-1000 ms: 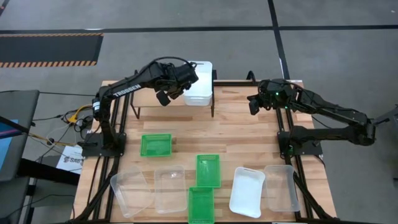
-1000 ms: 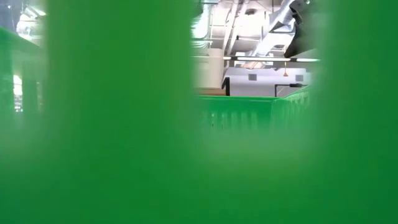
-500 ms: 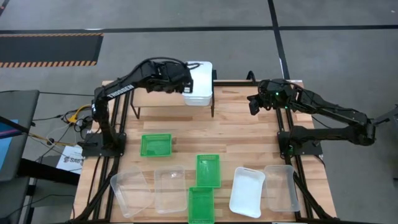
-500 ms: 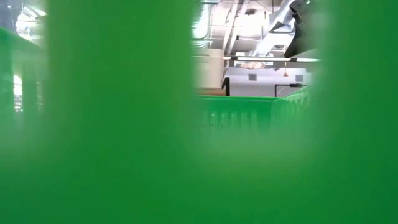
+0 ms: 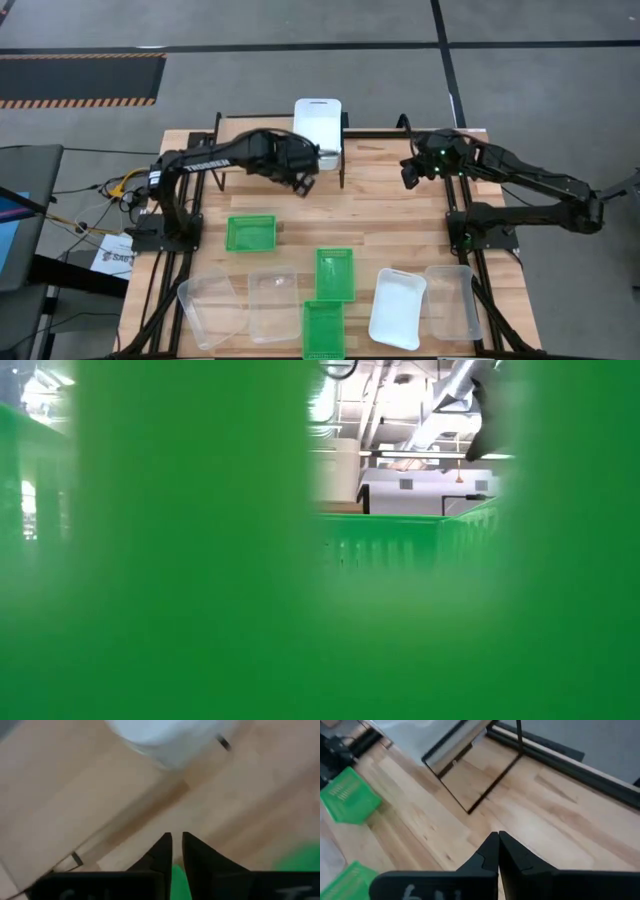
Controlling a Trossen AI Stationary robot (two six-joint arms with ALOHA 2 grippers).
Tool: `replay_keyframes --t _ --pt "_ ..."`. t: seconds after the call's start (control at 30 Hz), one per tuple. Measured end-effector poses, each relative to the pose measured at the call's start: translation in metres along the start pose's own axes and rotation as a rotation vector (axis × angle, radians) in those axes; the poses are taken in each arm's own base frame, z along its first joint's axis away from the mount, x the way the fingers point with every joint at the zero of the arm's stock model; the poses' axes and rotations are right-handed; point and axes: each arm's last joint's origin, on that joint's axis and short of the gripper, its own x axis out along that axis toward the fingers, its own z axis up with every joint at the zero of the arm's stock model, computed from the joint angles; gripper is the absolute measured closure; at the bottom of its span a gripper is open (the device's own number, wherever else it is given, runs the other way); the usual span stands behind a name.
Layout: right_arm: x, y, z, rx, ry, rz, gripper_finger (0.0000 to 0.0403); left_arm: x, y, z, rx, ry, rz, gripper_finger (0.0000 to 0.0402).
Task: Stack baskets on shelf by color
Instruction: Put the top left green bin on the shelf
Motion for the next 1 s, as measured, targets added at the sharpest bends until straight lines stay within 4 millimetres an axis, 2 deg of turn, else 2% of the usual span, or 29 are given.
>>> replay_keyframes --t 0.1,0.2,0.33,0.47,0.63,0.73,0.87,1.0 --pt "0.003 0.000 -0.003 -0.007 0.041 -0.016 0.0379 -0.002 -0.009 -0.010 0.069 0.053 -0.057 0.0388" --pt "0.006 0.002 -0.004 -0.018 0.064 -0.016 0.0379 -0.003 -0.018 -0.020 0.067 0.085 -0.081 0.0382" --pt "0.009 0.007 -0.008 -0.050 0.091 -0.001 0.0379 0.003 -0.027 -0.037 0.053 0.162 -0.092 0.0346" --pt "0.010 0.011 -0.010 -0.098 0.102 0.017 0.0379 -0.005 -0.025 -0.059 0.034 0.229 -0.133 0.0292" --pt "0.009 0.014 -0.011 -0.133 0.103 0.032 0.0370 -0.017 -0.008 -0.088 0.046 0.268 -0.157 0.0229" --pt "0.009 0.014 -0.011 -0.134 0.103 0.032 0.0361 -0.021 0.009 -0.107 0.234 0.263 -0.181 0.0217" --pt "0.009 0.014 -0.011 -0.135 0.100 0.033 0.0352 -0.007 0.030 -0.127 0.451 0.231 -0.126 0.0226" --pt "0.009 0.014 -0.011 -0.134 0.100 0.033 0.0351 0.023 0.037 -0.142 0.534 0.249 -0.123 0.0237"
